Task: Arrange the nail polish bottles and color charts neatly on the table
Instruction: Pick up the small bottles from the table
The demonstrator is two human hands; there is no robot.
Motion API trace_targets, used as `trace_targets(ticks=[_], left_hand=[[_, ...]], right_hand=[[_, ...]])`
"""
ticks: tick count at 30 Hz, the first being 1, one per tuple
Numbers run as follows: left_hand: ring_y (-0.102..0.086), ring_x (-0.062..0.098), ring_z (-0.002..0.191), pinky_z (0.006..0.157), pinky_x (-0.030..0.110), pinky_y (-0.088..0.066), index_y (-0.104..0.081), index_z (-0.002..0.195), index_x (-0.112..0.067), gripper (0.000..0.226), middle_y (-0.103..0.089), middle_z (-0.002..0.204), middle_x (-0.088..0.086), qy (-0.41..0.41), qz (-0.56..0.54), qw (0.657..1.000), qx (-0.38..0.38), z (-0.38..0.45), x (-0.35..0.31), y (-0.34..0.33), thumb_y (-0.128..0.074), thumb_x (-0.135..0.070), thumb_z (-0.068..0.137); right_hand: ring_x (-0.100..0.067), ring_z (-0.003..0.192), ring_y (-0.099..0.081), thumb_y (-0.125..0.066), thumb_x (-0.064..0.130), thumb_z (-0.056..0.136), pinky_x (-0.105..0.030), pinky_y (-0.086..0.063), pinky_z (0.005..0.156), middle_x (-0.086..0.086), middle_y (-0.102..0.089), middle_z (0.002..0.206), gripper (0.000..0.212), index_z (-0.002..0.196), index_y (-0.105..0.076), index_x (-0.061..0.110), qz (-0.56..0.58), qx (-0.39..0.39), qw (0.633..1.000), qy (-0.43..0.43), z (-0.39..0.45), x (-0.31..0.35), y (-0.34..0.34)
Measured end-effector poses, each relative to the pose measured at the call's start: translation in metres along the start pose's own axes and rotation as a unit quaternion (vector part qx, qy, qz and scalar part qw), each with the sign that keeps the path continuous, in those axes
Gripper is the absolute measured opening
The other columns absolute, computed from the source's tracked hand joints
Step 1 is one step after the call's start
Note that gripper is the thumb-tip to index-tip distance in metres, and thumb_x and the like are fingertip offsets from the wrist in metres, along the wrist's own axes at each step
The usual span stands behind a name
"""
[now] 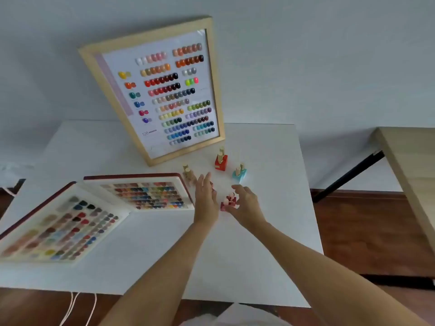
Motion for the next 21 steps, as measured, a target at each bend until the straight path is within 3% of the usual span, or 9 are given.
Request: trace_targets(ticks=[7,12,15,19,21], left_hand=[[-0.05,0.024,0.125,0.107,0.033,-0.043,-0.044,0.136,-0.006,0.049,-0.051,0.134,0.015,-0.034,0.039,0.999,-0.01,0.007,-0.004,0.008,-0.05,0.008,0.089],[-0.054,0.019,0.117,0.102,0.028,-0.046,-0.05,0.13,-0.008,0.042,-0.057,0.125,0.011,-0.04,0.054,0.997,-0.024,0.011,-0.004,0.008,-0.054,0.003,0.089],[-0.057,0.019,0.111,0.098,0.032,-0.051,-0.053,0.126,-0.008,0.036,-0.059,0.121,0.012,-0.043,0.071,0.996,-0.03,0.013,-0.003,0.009,-0.055,0.0,0.091],[-0.059,0.012,0.091,0.082,0.013,-0.049,-0.057,0.116,-0.007,0.025,-0.059,0.112,0.01,-0.064,0.077,0.995,-0.018,0.014,-0.004,0.01,-0.052,-0.001,0.092],[-0.059,0.011,0.084,0.077,0.01,-0.047,-0.057,0.111,-0.008,0.018,-0.059,0.106,0.009,-0.072,0.084,0.994,-0.011,0.015,-0.004,0.01,-0.052,-0.004,0.093]], right_hand=[[-0.018,0.095,-0.056,-0.075,0.032,0.076,-0.027,-0.047,0.085,-0.004,-0.055,0.112,0.056,0.124,-0.048,0.019,-0.016,0.022,1.0,-0.001,0.009,0.002,-0.008],[-0.017,0.087,-0.056,-0.071,0.023,0.08,-0.021,-0.046,0.078,-0.004,-0.054,0.108,0.038,0.114,-0.054,0.02,-0.021,0.023,0.999,0.022,0.011,0.003,-0.007],[-0.02,0.086,-0.056,-0.068,0.017,0.081,-0.021,-0.047,0.076,-0.004,-0.054,0.105,0.026,0.105,-0.058,0.019,-0.027,0.024,0.999,0.038,0.01,0.006,-0.005],[-0.022,0.084,-0.055,-0.068,0.011,0.08,-0.021,-0.046,0.074,-0.005,-0.054,0.1,0.019,0.098,-0.061,0.014,-0.02,0.018,0.998,0.054,0.011,0.009,-0.003],[-0.023,0.083,-0.056,-0.069,0.01,0.08,-0.022,-0.047,0.074,-0.006,-0.055,0.1,0.018,0.097,-0.062,0.012,-0.023,0.025,0.998,0.061,0.011,0.01,-0.002]])
Point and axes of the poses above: each hand's wrist, its own z-axis towards the middle knuckle, its own y-axis out of the back of the hand, x = y × z, the point moved 8 cm from there along z, towards the middle knuckle
